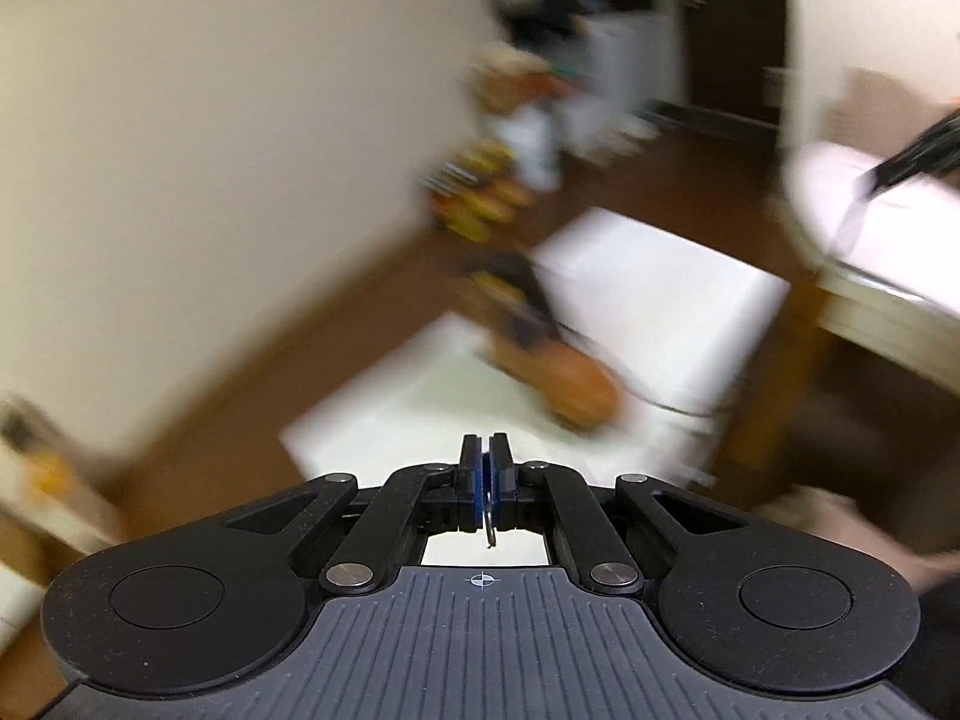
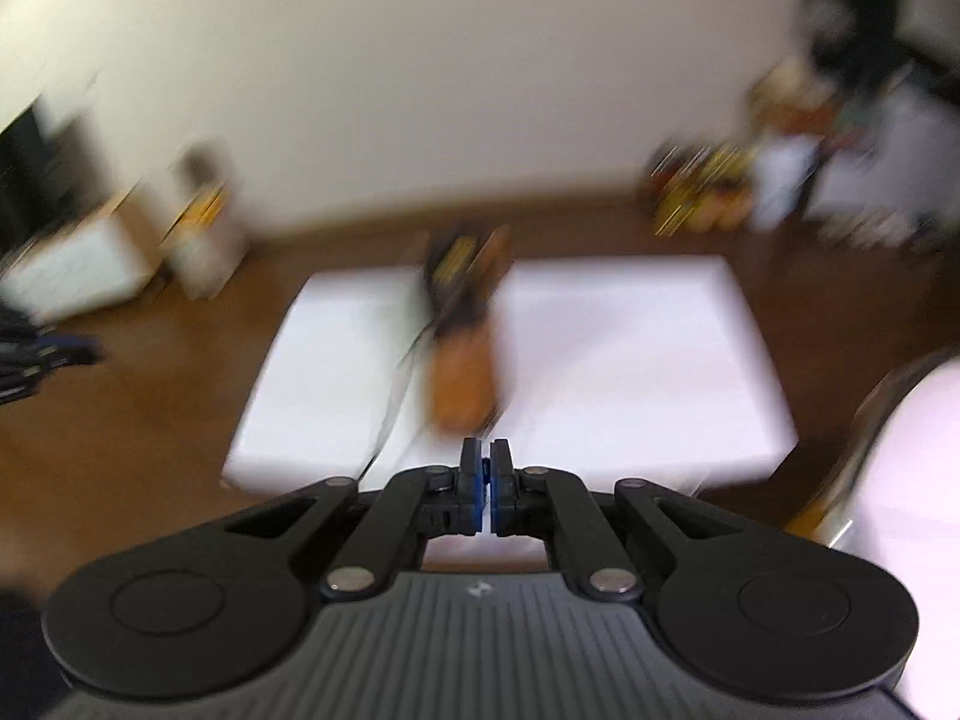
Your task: Lace up shoes with both hands
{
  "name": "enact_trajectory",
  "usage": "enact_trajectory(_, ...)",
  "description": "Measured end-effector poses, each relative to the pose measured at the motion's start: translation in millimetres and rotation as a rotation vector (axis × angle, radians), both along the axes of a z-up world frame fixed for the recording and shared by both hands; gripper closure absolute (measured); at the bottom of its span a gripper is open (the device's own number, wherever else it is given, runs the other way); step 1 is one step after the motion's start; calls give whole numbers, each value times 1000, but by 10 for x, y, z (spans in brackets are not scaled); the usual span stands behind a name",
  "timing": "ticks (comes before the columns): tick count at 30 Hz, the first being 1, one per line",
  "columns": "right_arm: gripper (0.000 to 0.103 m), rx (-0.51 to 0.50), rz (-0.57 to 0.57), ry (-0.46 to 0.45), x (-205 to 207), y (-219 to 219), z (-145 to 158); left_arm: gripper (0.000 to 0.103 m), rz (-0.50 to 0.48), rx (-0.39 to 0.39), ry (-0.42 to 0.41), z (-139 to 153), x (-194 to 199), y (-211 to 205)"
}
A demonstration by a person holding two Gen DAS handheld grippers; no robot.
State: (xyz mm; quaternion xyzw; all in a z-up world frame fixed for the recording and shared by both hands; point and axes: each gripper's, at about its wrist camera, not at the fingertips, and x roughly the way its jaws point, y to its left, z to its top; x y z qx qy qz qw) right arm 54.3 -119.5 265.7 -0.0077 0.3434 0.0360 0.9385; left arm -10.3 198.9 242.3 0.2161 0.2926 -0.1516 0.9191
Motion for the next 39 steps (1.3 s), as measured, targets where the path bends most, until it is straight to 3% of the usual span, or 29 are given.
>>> enact_trajectory(1,100,-16,-28,-71,74,-44,121,101,22,19,-39,65,165,33)
enact_trajectory(3,100,-25,-41,-156,251,-78,231,101,22,40,-37,-9,505,-2)
enact_trajectory(4,100,-18,-26,-166,404,-82,209,101,22,51,-35,-48,675,-20)
enact_trajectory(5,100,-5,-2,-147,552,-75,137,101,8,65,17,-238,888,-73)
enact_trajectory(9,100,92,81,17,1334,-58,-481,100,-2,71,232,-954,1602,-205)
enact_trajectory(12,100,197,134,173,1995,-16,-1185,95,9,67,382,-1443,2074,-265)
enact_trajectory(14,100,232,162,264,2319,73,-1622,89,9,74,457,-1663,2245,-281)
enact_trajectory(16,100,263,190,346,2532,182,-2011,75,9,82,530,-1880,2412,-296)
enact_trajectory(17,100,273,202,374,2594,245,-2169,75,6,85,541,-1900,2417,-301)
enact_trajectory(22,100,419,211,500,2698,526,-2651,74,-37,71,638,-2118,2486,-282)
enact_trajectory(26,100,500,166,536,2728,683,-2821,74,-206,36,638,-2208,2542,-489)
enact_trajectory(28,100,541,112,542,2765,656,-2900,74,-296,26,625,-2285,2552,-616)
enact_trajectory(31,100,622,-54,534,2736,549,-2993,74,-462,51,636,-2411,2550,-782)
enact_trajectory(35,100,636,-173,503,2628,655,-3074,74,-566,38,647,-2491,2589,-733)
enact_trajectory(39,100,737,-311,477,2430,843,-3194,74,-686,27,635,-2649,2618,-592)
